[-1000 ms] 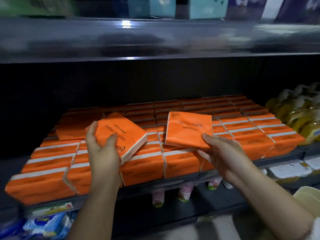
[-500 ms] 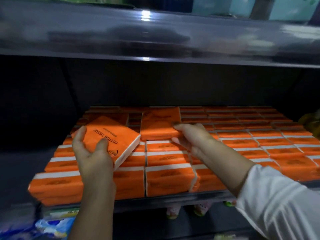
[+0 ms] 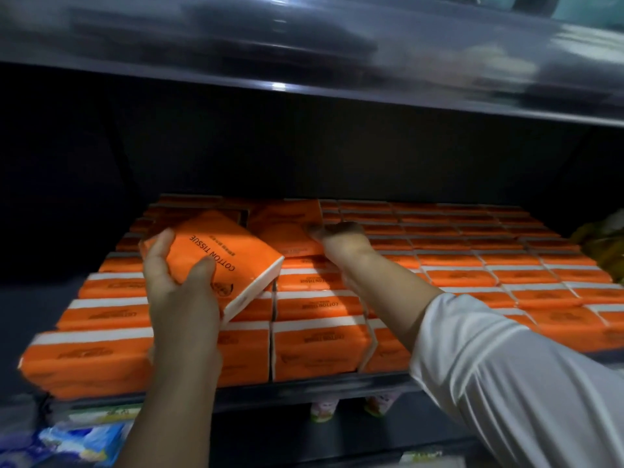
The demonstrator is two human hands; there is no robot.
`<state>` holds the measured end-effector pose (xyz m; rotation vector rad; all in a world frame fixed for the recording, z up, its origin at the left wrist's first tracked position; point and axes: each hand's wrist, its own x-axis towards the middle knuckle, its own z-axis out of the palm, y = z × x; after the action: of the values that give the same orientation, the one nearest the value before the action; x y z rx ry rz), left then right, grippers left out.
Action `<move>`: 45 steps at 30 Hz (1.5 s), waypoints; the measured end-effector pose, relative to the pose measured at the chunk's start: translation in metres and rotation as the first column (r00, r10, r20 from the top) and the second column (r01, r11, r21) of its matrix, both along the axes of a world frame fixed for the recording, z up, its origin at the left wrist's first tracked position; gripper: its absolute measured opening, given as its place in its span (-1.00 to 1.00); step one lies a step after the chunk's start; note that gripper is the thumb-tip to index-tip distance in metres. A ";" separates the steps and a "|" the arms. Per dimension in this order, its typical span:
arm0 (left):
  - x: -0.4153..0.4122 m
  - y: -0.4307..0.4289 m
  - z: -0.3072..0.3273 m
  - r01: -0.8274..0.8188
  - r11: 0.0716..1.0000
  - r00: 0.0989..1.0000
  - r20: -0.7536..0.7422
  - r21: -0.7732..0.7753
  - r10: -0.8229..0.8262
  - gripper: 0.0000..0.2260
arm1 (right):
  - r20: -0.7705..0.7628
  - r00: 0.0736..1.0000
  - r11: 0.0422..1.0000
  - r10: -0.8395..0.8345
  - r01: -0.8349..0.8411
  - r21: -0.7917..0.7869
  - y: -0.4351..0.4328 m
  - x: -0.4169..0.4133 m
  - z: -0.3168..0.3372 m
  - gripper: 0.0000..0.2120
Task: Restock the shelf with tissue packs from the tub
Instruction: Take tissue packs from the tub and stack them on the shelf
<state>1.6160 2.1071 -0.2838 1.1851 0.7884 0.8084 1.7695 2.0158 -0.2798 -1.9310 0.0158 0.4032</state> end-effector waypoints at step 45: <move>0.028 -0.087 -0.008 0.341 0.931 0.927 0.113 0.132 -0.356 -0.48 | -0.209 0.964 0.790 0.164 -0.001 0.614 -0.108 -0.072 0.009 -0.56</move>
<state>1.6441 2.0205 -0.2918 1.3085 0.4062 0.6322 1.6979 1.9080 -0.2709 -1.2287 -0.0319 0.6285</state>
